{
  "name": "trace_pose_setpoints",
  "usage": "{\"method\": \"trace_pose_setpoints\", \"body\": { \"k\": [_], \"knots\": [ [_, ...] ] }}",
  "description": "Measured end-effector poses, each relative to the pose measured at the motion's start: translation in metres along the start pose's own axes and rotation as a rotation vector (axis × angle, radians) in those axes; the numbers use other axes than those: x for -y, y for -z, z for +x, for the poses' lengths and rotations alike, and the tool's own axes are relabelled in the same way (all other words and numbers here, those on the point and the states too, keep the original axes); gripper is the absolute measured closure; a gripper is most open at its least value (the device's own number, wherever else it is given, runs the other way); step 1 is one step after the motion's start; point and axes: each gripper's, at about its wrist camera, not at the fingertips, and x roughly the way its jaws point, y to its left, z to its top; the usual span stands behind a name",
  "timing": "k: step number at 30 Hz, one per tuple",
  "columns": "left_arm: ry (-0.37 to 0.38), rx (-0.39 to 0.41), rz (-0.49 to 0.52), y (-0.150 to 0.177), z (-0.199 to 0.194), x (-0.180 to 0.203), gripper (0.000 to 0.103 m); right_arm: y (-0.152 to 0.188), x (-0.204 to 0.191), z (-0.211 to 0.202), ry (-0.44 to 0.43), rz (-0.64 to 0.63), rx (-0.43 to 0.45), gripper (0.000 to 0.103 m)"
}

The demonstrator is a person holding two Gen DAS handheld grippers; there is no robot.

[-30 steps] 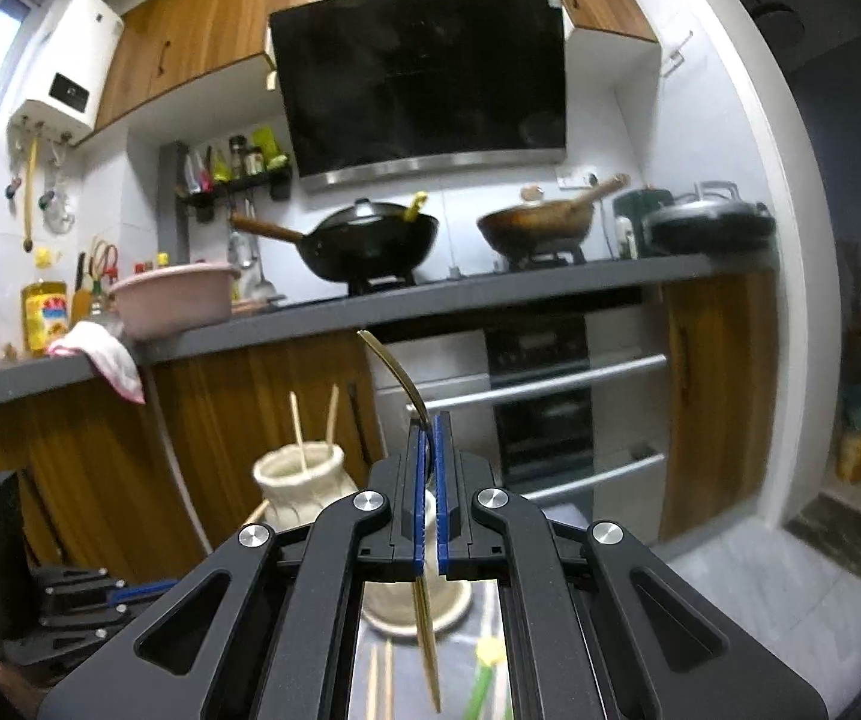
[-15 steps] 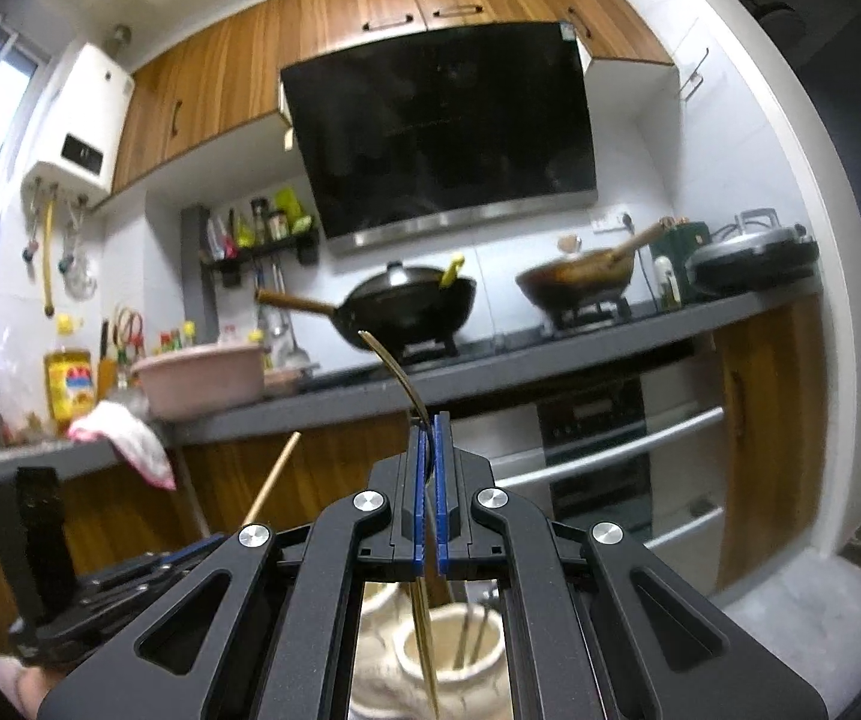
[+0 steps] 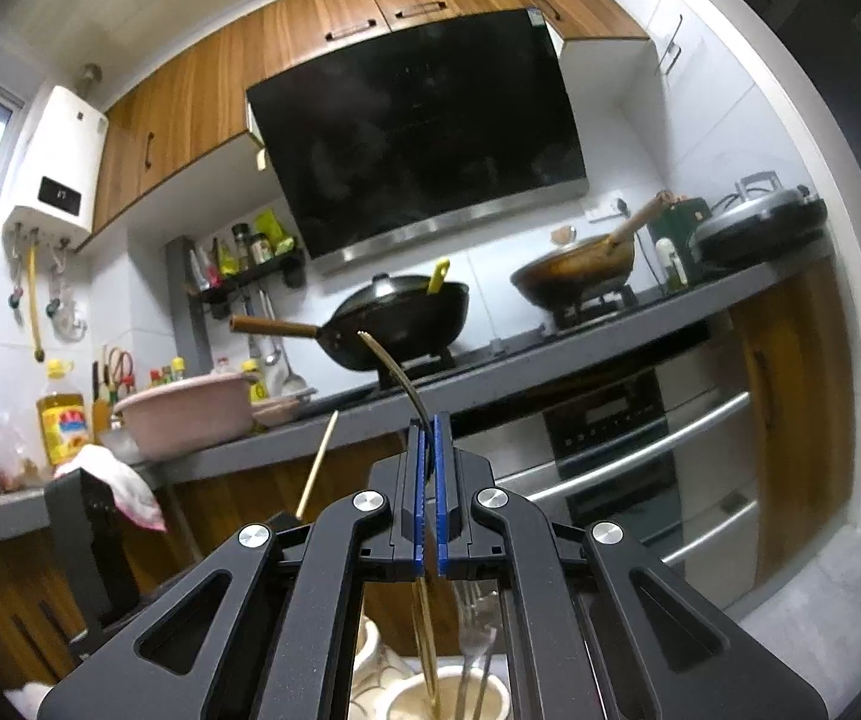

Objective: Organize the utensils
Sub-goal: 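Lower chopstick into larger pot with left tool while right tool lowers fork into smaller pot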

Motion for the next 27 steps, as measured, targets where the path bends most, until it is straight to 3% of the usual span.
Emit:
{"method": "trace_pose_setpoints", "body": {
  "k": [10,16,27],
  "knots": [
    [-0.050,0.022,0.066,0.024,0.003,0.005,0.097,0.021,0.010,0.011,0.016,0.005,-0.085,0.099],
    [-0.074,0.025,0.057,0.034,-0.028,0.002,0.097,0.032,0.018,0.009,0.032,0.024,-0.125,0.099],
    [-0.111,-0.101,0.046,0.052,-0.046,0.001,0.097,0.045,0.015,0.013,0.059,0.001,-0.175,0.099]
  ]
}}
